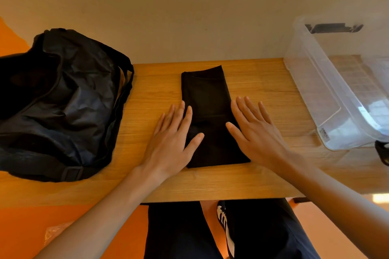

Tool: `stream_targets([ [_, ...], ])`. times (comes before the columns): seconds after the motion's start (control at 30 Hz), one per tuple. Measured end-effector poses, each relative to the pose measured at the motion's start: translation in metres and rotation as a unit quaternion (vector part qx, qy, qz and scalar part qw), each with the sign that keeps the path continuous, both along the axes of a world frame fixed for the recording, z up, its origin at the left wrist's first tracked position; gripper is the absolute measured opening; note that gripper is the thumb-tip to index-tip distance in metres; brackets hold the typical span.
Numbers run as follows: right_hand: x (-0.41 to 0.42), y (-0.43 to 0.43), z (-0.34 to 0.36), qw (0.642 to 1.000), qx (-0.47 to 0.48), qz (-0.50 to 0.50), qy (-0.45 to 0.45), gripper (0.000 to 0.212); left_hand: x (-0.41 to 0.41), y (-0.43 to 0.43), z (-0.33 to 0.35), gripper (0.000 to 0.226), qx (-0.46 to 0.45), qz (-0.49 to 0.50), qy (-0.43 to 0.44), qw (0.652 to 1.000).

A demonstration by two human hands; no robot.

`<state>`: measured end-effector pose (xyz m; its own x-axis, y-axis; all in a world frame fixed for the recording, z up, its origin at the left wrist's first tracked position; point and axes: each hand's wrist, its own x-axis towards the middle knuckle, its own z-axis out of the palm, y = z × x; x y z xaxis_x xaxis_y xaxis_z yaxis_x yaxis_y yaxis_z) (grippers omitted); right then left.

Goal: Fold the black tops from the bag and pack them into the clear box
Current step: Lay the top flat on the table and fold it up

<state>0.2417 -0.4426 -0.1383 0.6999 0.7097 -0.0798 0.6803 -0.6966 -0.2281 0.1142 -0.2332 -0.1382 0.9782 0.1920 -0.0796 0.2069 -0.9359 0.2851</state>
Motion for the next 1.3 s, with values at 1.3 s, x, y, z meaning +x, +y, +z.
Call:
stream_targets([
  [1.3, 0.174, 0.106, 0.033, 0.939, 0.178, -0.057, 0.289, 0.024, 0.171, 0.102, 0.029, 0.035, -0.390, 0.185, -0.035, 0.901],
])
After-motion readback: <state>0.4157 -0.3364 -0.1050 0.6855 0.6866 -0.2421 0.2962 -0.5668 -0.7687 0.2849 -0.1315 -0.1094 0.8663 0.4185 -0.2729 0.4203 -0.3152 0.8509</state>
